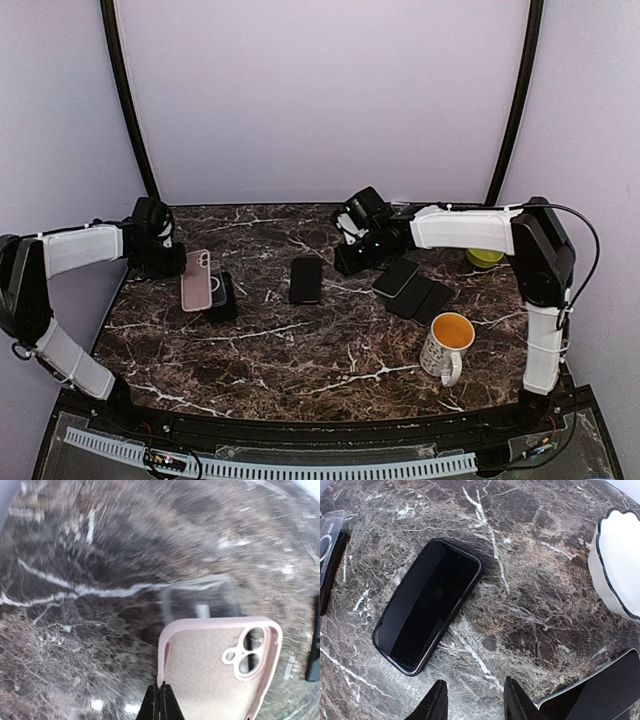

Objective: Put the phone into the phone case
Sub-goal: Pick up the phone case, then pass from the left arm to the right

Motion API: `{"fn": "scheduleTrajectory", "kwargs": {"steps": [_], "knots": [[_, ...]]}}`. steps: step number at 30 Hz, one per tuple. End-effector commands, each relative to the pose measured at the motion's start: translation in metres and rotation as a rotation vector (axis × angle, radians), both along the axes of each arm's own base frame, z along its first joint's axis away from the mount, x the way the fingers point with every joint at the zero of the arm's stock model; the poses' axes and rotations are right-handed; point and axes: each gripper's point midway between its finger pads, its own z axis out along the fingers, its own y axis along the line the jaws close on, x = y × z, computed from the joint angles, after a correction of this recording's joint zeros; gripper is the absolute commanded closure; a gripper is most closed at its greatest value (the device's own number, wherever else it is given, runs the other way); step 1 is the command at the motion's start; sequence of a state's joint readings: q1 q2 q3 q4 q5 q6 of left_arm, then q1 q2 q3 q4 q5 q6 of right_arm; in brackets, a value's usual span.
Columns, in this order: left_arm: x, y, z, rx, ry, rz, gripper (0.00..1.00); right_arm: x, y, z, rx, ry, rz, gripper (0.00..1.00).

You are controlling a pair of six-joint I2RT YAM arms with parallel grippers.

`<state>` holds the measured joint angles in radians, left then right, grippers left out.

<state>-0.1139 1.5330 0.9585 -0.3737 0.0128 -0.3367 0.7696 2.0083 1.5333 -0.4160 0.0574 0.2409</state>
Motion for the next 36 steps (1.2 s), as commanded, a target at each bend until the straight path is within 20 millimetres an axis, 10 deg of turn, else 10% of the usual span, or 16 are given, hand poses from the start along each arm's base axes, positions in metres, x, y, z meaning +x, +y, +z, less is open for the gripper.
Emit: {"fn": "scheduleTrajectory", "kwargs": {"steps": [1, 12, 22, 25, 29, 32, 36], "knots": [[-0.011, -0.024, 0.051, 0.086, -0.194, -0.053, 1.0, -0.011, 0.023, 0.051, 0.143, -0.047, 0.074, 0.61], [-0.037, -0.116, 0.146, 0.05, -0.572, -0.116, 1.0, -0.101, 0.129, 0.172, 0.744, -0.098, 0.454, 0.41], [-0.046, -0.161, 0.173, 0.01, -0.695, -0.199, 1.0, -0.086, 0.163, 0.14, 0.685, -0.058, 0.37, 0.29], [-0.049, -0.167, 0.174, -0.012, -0.697, -0.224, 1.0, -0.087, 0.168, 0.138, 0.69, -0.046, 0.384, 0.43], [-0.051, -0.174, 0.172, -0.02, -0.691, -0.271, 1.0, -0.093, 0.171, 0.138, 0.701, -0.026, 0.42, 0.94], [-0.055, -0.187, 0.171, -0.036, -0.682, -0.359, 0.99, -0.097, 0.16, 0.148, 0.712, -0.026, 0.438, 1.0], [-0.061, -0.206, 0.164, -0.029, -0.616, -0.483, 0.39, -0.096, 0.128, 0.135, 0.654, 0.046, 0.405, 1.0]]}}
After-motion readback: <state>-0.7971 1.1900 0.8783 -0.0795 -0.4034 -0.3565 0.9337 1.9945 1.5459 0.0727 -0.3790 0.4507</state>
